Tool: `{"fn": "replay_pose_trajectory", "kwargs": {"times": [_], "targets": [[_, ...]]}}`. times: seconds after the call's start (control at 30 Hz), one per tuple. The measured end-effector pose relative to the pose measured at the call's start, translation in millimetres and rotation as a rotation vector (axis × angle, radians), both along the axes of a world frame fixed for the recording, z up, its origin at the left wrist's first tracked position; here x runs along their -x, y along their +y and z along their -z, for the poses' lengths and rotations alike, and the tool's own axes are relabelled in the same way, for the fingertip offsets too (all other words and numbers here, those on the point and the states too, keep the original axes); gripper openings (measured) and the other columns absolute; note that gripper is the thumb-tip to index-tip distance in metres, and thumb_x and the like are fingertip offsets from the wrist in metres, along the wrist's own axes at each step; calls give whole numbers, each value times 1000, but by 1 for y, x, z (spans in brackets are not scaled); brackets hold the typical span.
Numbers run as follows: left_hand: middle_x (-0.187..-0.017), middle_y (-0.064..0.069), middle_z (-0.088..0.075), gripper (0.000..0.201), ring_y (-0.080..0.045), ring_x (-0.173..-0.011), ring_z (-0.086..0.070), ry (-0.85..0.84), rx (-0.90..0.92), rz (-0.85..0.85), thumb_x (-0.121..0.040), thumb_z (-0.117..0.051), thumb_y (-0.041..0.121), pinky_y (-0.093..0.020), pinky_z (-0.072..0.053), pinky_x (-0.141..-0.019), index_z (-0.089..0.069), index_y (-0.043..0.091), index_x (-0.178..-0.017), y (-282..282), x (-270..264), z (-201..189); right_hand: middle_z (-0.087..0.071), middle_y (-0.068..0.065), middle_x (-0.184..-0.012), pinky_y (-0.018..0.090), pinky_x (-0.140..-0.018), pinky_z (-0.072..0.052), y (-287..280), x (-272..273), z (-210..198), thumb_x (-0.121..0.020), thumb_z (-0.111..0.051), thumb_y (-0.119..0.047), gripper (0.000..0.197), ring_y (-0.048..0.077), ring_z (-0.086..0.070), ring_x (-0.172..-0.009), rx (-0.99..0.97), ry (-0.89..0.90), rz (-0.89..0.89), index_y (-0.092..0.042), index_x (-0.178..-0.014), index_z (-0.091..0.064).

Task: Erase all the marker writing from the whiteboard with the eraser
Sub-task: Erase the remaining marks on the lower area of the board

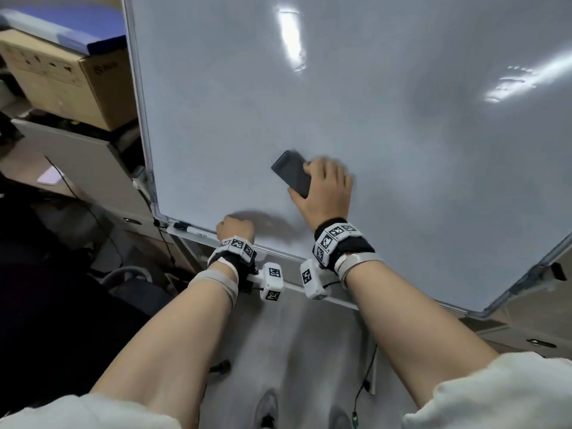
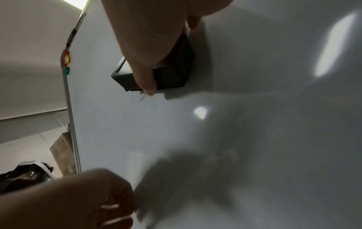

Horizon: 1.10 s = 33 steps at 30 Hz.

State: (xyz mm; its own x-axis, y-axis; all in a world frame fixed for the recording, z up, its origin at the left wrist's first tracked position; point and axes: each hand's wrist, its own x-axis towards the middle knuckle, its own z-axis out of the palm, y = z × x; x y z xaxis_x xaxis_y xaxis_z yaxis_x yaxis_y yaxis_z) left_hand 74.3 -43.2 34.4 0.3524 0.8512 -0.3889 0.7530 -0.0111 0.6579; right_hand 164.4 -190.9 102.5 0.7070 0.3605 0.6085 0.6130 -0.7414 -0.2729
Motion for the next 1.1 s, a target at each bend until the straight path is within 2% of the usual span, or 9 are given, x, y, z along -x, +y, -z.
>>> {"fn": "replay_pose_trajectory", "kwargs": {"times": [0.1, 0.27, 0.37, 0.5, 0.63, 0.8, 0.87, 0.97, 1.1], "targets": [[-128, -28, -59, 41, -43, -120, -55, -42, 10, 54, -86, -45, 4, -40, -44, -107, -62, -10, -121, 19, 12, 8, -60, 7, -109, 44, -87, -35, 19, 17, 24, -66, -81, -46, 53, 32, -53, -104, 121, 117, -48, -19, -106, -61], [-138, -25, -52, 54, -40, -122, -56, -176, 35, 19, -79, -46, 0, -41, -44, -109, -53, -7, -132, 31, 19, 24, -60, 6, -107, 43, -89, -33, 31, 29, 38, -62, -86, -40, 53, 32, -52, -105, 135, 172, -66, -21, -104, -61], [-149, -23, -38, 62, -41, -132, -46, -152, 17, -8, -83, -47, 1, -42, -37, -115, -40, -1, -144, 23, 23, 6, -62, 6, -106, 39, -88, -29, 24, 28, 19, -63, -89, -37, 53, 31, -53, -102, 6, 112, -38, -18, -105, -63], [-162, -12, -14, 70, -38, -144, -28, -104, -6, -12, -89, -45, 4, -42, -23, -121, -20, 5, -154, 13, 17, -18, -62, 6, -112, 34, -89, -28, 12, 6, -28, -69, -85, -35, 51, 32, -52, -105, -184, 24, 63, -16, -111, -63], [-162, -12, -12, 69, -39, -141, -33, -94, 12, 61, -92, -44, 6, -42, -27, -117, -16, 3, -155, 17, 10, -19, -61, 6, -109, 34, -85, -30, 14, -1, -46, -69, -85, -35, 48, 31, -51, -103, -177, -20, 95, -17, -107, -62], [-163, -12, -8, 72, -35, -141, -37, -156, -8, 181, -95, -42, 3, -36, -29, -116, -9, 7, -158, 28, 25, 0, -61, 6, -103, 38, -82, -30, 35, 15, -8, -61, -88, -34, 50, 31, -52, -99, 11, -2, 6, -22, -103, -64], [-163, -13, -5, 72, -32, -144, -33, -169, -16, 200, -94, -41, 1, -33, -27, -117, -8, 7, -158, 27, 28, 3, -61, 6, -106, 40, -85, -32, 41, 25, 11, -62, -88, -34, 50, 32, -53, -103, 108, 67, -67, -23, -105, -64], [-163, -11, -2, 74, -34, -143, -33, -164, -22, 206, -95, -40, 1, -35, -28, -117, -5, 9, -159, 26, 29, 5, -61, 5, -110, 43, -92, -32, 46, 39, 34, -63, -89, -37, 52, 31, -52, -106, 211, 150, -153, -25, -107, -65], [-163, -11, -3, 73, -34, -143, -34, -165, -27, 201, -95, -39, 0, -34, -28, -117, -6, 10, -159, 26, 31, 4, -62, 2, -117, 42, -97, -31, 47, 37, 30, -69, -84, -46, 53, 29, -52, -112, 199, 182, -127, -27, -114, -64]]}}
